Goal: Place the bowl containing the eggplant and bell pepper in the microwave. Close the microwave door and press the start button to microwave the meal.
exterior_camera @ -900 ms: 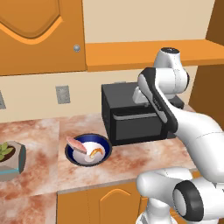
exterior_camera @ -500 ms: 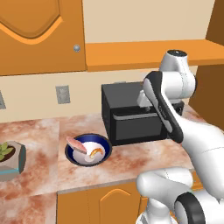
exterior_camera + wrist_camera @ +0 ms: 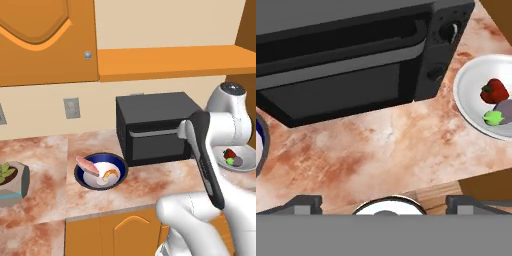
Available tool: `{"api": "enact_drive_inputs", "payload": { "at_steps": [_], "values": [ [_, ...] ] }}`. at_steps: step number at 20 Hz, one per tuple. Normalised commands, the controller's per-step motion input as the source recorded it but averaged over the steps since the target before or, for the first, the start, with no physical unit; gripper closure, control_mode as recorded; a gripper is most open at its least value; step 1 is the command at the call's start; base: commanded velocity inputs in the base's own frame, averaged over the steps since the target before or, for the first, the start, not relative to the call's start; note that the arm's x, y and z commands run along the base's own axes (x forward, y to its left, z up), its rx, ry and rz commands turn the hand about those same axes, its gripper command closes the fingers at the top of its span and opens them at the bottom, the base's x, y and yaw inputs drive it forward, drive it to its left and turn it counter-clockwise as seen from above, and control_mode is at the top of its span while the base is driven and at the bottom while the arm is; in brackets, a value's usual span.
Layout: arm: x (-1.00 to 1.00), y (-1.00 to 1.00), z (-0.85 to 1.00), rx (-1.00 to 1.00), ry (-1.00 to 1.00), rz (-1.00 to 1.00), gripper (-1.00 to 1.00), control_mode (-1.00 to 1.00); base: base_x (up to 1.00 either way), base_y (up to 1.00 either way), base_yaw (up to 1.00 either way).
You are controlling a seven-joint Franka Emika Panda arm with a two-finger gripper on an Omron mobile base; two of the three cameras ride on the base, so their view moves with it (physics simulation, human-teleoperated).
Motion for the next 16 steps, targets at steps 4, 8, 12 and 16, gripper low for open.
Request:
{"api": "enact_drive_inputs", "payload": {
  "at_steps": [4, 8, 12, 16],
  "values": [
    [-0.56, -0.70, -0.19, 0.09, -0.13, -0.37, -1.00, -1.00, 0.00, 0.00, 0.00],
    [-0.46, -0.73, -0.12, 0.13, -0.09, -0.37, -1.00, -1.00, 0.00, 0.00, 0.00],
    [-0.17, -0.77, -0.01, 0.21, -0.11, -0.23, -1.00, -1.00, 0.00, 0.00, 0.00],
    [-0.04, -0.66, 0.00, 0.23, -0.08, -0.17, -1.00, -1.00, 0.00, 0.00, 0.00]
  ]
}}
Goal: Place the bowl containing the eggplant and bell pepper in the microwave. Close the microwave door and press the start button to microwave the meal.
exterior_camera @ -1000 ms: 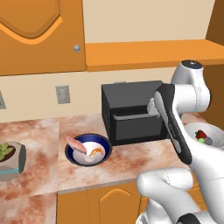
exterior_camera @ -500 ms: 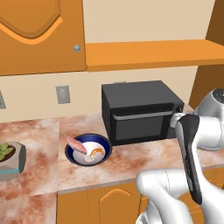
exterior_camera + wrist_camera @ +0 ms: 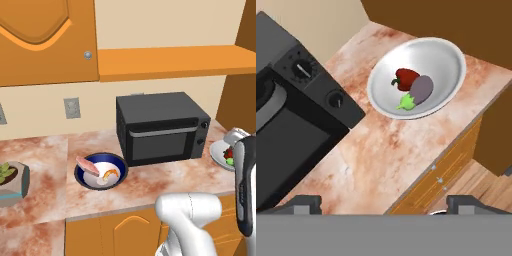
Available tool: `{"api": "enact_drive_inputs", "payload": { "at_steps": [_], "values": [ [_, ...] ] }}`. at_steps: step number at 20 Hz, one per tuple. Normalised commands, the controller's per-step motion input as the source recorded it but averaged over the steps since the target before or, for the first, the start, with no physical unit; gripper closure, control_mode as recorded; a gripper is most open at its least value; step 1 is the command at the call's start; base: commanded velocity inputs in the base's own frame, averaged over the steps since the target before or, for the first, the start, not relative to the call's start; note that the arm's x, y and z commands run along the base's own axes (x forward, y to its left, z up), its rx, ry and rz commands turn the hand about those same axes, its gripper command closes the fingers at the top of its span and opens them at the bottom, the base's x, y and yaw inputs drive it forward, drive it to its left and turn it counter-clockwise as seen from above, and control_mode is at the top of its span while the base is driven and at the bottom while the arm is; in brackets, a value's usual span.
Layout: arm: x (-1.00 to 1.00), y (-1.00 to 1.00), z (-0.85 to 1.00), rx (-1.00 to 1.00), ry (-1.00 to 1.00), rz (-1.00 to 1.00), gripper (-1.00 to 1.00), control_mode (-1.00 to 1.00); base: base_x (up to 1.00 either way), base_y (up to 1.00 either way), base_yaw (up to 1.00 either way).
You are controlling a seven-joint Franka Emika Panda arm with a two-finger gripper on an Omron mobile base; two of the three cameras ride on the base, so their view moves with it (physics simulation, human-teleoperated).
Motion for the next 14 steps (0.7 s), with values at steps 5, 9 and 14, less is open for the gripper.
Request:
{"api": "enact_drive_inputs", "payload": {
  "at_steps": [5, 9, 14],
  "values": [
    [0.00, -0.71, -0.05, 0.27, 0.00, -0.07, -1.00, -1.00, 0.00, 0.00, 0.00],
    [0.00, -0.57, -0.29, 0.20, 0.00, -0.09, -1.00, -1.00, 0.00, 0.00, 0.00],
    [0.07, -0.48, -0.53, 0.06, 0.07, -0.13, -1.00, -1.00, 0.00, 0.00, 0.00]
  ]
}}
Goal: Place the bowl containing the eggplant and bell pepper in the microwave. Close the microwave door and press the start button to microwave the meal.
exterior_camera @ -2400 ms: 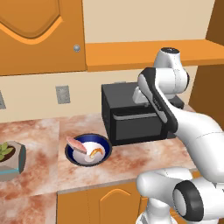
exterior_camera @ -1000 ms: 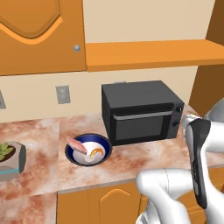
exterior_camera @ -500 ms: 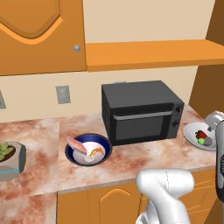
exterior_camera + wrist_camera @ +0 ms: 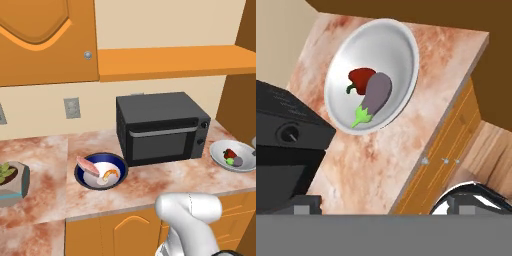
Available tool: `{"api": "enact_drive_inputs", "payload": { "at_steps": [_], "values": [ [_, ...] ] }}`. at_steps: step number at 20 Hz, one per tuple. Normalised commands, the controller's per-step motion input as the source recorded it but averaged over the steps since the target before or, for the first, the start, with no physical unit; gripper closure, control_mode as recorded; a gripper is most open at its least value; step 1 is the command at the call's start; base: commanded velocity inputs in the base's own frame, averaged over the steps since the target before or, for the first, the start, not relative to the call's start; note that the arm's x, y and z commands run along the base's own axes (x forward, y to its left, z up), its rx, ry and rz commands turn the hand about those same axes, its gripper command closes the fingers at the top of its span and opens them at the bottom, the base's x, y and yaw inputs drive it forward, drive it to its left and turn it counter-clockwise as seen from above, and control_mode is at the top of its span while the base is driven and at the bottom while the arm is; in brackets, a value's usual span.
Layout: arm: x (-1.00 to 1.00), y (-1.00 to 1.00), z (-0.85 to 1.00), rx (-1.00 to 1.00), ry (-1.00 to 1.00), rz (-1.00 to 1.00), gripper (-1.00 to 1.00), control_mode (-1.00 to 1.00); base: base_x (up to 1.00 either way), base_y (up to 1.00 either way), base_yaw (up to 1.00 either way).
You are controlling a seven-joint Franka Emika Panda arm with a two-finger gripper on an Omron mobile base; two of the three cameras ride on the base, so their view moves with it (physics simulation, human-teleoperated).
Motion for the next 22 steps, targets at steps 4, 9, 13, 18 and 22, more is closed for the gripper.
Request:
{"api": "enact_drive_inputs", "payload": {
  "at_steps": [4, 9, 13, 18, 22],
  "values": [
    [0.30, -0.42, -0.33, 0.05, 0.11, -0.17, -1.00, -1.00, 0.00, 0.00, 0.00],
    [0.29, -0.30, -0.33, 0.03, 0.08, -0.20, -1.00, -1.00, 0.00, 0.00, 0.00],
    [0.20, -0.22, -0.29, 0.07, 0.00, -0.08, -1.00, -1.00, 0.00, 0.00, 0.00],
    [0.31, -0.10, -0.36, 0.03, 0.01, 0.00, -1.00, -1.00, 0.00, 0.00, 0.00],
    [0.30, -0.18, -0.31, 0.04, 0.06, 0.00, -1.00, -1.00, 0.00, 0.00, 0.00]
  ]
}}
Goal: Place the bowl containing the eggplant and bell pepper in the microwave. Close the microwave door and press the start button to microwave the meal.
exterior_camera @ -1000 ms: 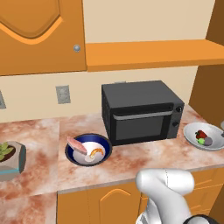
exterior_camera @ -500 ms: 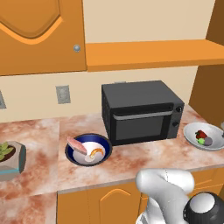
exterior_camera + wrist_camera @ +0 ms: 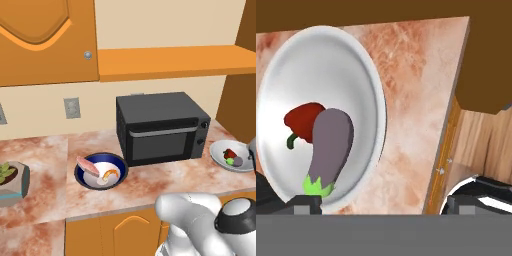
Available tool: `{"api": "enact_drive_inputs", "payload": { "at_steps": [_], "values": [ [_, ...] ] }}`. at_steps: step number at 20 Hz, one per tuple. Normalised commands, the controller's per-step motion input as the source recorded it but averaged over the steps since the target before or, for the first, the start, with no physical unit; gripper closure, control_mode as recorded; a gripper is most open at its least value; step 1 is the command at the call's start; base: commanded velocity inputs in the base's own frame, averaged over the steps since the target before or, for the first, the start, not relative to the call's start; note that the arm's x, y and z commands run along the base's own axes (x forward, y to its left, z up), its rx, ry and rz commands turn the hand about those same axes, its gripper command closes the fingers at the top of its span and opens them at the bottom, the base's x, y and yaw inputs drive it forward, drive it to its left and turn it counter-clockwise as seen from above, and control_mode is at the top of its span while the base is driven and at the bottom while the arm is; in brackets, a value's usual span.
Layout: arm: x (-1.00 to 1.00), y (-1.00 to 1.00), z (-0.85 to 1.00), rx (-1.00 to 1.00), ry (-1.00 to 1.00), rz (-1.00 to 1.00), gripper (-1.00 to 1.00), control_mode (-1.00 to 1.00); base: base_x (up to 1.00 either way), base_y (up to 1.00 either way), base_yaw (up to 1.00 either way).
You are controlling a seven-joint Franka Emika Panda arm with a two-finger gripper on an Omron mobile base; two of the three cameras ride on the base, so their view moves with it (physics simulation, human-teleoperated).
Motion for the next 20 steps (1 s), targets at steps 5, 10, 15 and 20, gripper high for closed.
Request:
{"api": "enact_drive_inputs", "payload": {
  "at_steps": [5, 10, 15, 20],
  "values": [
    [0.23, -0.18, -0.29, 0.03, 0.06, 0.00, -1.00, -1.00, 0.00, 0.00, 0.00],
    [0.23, -0.16, -0.22, 0.04, 0.08, 0.00, -1.00, -1.00, 0.00, 0.00, 0.00],
    [0.21, -0.11, -0.23, 0.02, 0.03, 0.00, -1.00, -1.00, 0.00, 0.00, 0.00],
    [0.19, -0.13, -0.29, 0.02, 0.00, 0.00, -1.00, -1.00, 0.00, 0.00, 0.00]
  ]
}}
